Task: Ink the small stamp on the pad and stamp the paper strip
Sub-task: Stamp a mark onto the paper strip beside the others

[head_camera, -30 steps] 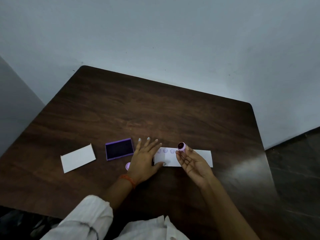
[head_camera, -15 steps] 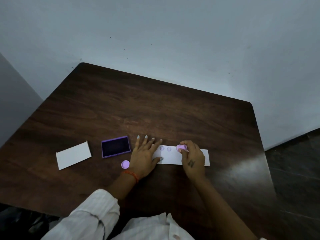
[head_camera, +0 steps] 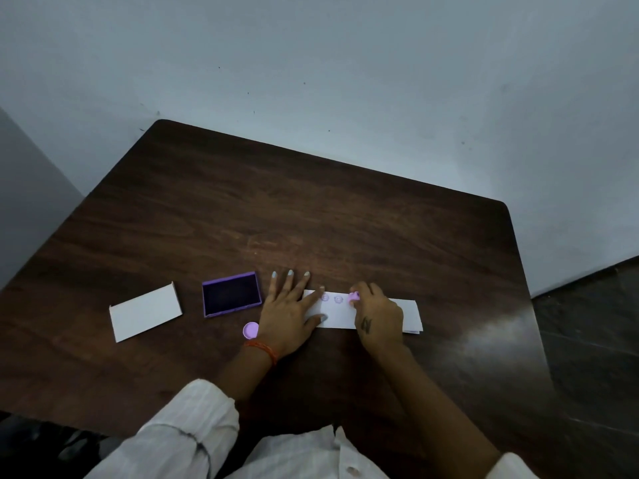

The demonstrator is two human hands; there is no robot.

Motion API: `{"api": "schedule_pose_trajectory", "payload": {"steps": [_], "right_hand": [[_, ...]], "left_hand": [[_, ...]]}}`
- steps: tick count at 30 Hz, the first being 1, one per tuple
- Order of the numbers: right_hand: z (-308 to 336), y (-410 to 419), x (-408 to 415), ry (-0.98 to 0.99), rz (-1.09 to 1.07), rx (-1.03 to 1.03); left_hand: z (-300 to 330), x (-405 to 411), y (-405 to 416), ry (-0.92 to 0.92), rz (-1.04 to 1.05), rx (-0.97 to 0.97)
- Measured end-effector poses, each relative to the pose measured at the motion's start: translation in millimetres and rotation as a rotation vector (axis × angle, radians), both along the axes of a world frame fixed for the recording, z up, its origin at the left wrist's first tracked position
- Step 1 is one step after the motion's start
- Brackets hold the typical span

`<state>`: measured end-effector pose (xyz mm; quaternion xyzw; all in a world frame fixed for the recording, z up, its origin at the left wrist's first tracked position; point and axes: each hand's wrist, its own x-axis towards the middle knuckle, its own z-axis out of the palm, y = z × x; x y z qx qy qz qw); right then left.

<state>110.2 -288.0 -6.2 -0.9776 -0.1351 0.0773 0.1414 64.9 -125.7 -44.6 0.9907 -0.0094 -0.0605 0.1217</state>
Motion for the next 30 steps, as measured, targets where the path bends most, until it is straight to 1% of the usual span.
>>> {"api": "schedule_pose_trajectory", "payload": {"steps": [5,12,25,30], "right_hand": [[0.7,5.3,4.1,-0.037,0.063,-0.072],[1.1,6.2,9.8,0.028,0.127,-0.144],[-2.5,3.5,8.8,0.010,0.181,-0.148],[-1.2,2.6,11.0,0.015,0.164,-0.125]], "left_hand": [[-0.9,-0.5,1.0,0.007,-0.004,0.000],[-6.5,-0.4,2.4,0.005,-0.008,-0.003],[-10.4,-1.6,2.8,-0.003,-0.008,-0.030],[-3.0,-1.1,2.8,0.018,-0.013,-0.031]]}}
